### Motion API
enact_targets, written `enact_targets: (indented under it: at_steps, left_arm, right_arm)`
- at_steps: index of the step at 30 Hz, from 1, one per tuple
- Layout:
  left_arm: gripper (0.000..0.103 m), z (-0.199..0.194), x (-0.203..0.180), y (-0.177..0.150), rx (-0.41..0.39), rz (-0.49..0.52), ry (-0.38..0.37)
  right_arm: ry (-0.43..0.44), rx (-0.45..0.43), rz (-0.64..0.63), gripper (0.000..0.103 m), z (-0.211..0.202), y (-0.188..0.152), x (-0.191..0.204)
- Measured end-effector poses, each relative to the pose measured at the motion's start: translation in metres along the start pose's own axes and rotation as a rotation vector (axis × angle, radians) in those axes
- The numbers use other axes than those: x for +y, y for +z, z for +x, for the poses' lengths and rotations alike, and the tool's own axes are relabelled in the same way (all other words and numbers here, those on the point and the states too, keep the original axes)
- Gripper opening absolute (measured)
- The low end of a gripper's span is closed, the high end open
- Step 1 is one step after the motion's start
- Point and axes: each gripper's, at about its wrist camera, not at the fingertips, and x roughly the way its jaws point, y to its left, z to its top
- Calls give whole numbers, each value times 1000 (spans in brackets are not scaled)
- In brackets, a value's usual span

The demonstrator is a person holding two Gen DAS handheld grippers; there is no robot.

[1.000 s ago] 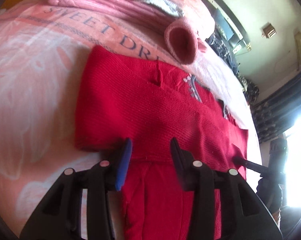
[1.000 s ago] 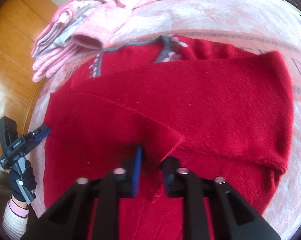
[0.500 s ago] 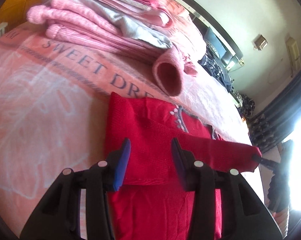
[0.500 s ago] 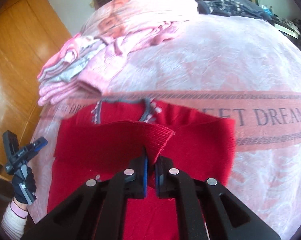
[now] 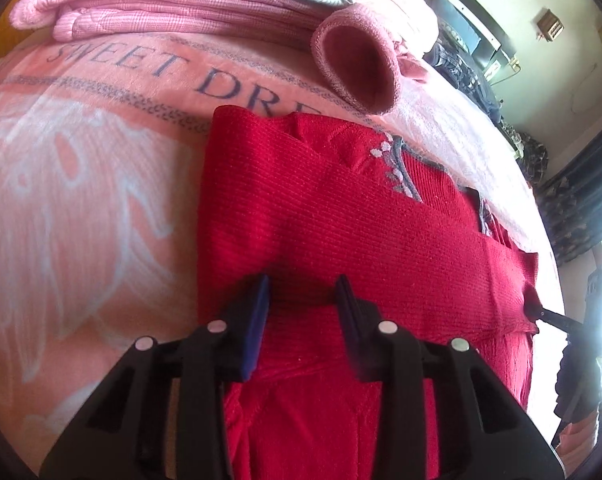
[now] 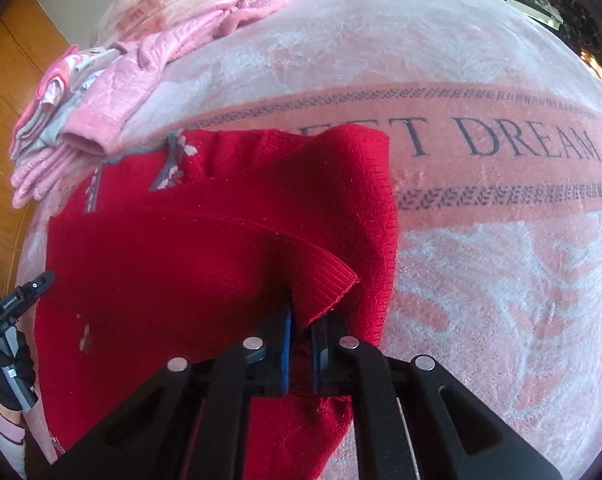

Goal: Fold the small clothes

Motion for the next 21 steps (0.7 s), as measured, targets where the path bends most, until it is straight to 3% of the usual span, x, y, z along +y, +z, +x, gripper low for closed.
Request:
enact_targets:
  at_steps: [1, 4, 8, 12, 16, 21]
  left_arm:
    - [34, -2, -1, 1, 3, 7, 7]
    - [37, -17, -8, 1, -16, 19, 7]
    - [44, -34, -32, -3, -55, 79, -29]
    - [48, -25, -51, -6, -18, 130, -41]
    - [47, -1, -47, -11, 50, 119, 7]
    - [47, 9, -39, -13, 72, 109, -11]
  right_arm:
    - [-2, -5, -3, 15, -4, 0, 0]
    - [-40, -60, -34, 17, -27, -1, 3]
    - [20, -123, -38, 17, -52, 0, 10]
    - [25, -92, -64, 17, -38, 4, 23]
    - [-19, 4, -21, 16, -5, 2, 12]
    - [46, -2, 30, 15, 3, -4, -1]
